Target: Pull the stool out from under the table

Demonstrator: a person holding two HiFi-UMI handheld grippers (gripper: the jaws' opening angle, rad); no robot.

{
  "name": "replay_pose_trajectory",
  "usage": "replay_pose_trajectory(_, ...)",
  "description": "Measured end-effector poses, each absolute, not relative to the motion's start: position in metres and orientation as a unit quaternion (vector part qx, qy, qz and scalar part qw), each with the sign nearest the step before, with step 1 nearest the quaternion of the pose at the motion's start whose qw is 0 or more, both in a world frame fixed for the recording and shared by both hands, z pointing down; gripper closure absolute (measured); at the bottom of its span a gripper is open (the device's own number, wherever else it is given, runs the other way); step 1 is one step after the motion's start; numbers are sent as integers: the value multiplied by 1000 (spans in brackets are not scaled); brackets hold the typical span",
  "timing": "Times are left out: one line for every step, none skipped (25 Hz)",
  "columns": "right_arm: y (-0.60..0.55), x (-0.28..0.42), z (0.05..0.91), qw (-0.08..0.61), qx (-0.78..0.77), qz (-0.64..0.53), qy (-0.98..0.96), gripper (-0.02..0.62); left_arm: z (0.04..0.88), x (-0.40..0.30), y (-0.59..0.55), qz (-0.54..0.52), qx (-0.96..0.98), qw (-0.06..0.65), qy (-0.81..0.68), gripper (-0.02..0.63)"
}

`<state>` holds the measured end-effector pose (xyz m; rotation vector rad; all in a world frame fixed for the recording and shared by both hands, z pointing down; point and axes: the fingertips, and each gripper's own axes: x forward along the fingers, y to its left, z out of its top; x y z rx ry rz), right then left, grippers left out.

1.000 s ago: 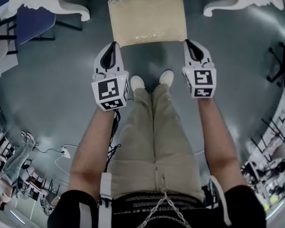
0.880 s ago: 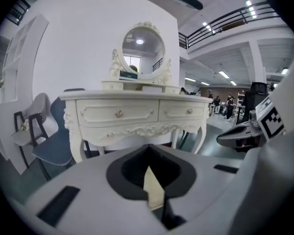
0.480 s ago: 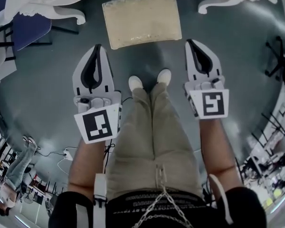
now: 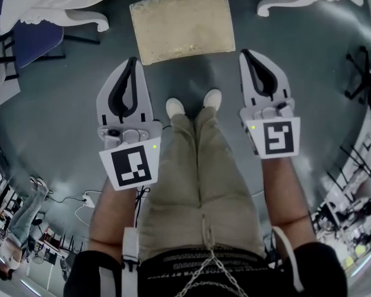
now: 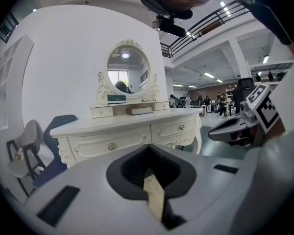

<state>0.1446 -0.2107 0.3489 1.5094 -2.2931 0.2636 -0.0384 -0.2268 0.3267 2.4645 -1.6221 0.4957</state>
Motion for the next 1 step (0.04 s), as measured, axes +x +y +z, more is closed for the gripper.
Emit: replay_pose_trajectory(-211,147,348,191,537,94,-816,594,327,-35,-226,165,822,77,-540,603)
